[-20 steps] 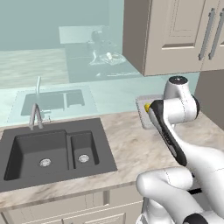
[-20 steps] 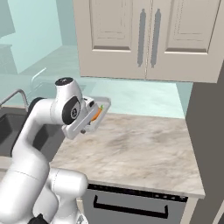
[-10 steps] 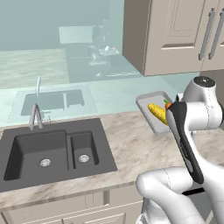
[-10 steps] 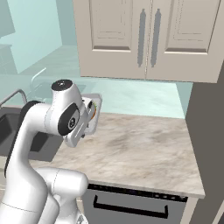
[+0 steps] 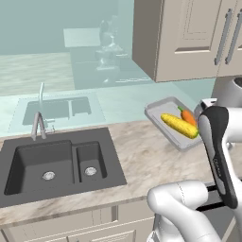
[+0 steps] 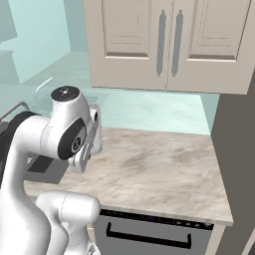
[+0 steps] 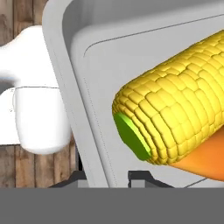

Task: Take the carrot and corn out of the freezer and place them in the tupperware container on the counter. Then put the tupperware containing the vegetables back in the freezer.

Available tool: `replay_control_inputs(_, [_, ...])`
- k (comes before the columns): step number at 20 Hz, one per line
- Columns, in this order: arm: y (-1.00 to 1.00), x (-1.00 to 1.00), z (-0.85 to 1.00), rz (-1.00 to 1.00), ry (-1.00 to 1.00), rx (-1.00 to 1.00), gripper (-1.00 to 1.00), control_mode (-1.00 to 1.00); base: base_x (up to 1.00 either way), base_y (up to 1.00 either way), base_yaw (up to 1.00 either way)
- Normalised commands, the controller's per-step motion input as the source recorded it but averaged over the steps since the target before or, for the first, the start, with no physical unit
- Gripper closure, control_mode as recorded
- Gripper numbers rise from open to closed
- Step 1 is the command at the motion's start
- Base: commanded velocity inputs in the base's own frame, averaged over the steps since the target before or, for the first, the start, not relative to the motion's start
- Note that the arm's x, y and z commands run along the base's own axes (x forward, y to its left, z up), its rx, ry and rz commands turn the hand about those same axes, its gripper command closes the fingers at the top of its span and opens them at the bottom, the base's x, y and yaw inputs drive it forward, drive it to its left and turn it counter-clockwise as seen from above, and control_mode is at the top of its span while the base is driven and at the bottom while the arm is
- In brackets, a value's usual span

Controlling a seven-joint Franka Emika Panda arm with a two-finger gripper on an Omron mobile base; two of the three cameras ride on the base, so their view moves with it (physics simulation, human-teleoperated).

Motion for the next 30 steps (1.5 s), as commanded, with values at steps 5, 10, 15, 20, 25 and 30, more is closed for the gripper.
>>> replay_control_inputs(5, [0.10,-0.20,0.13,0.01,-0.01,0.01,1.00,-1.00,0.00,0.00,0.00])
replay_control_inputs(10, [0.09,-0.04,0.19,-0.06,-0.02,0.01,1.00,-1.00,0.00,0.00,0.00])
replay_control_inputs(15, [0.04,-0.18,0.15,-0.12,-0.10,0.01,1.00,-1.00,0.00,0.00,0.00])
replay_control_inputs(20, [0.01,-0.13,0.01,-0.11,-0.09,0.02,1.00,-1.00,0.00,0.00,0.00])
replay_control_inputs(25, [0.00,0.00,0.00,-0.01,0.00,0.00,1.00,-1.00,0.00,0.00,0.00])
replay_control_inputs(30, [0.00,0.00,0.00,0.00,0.00,0.00,1.00,-1.00,0.00,0.00,0.00])
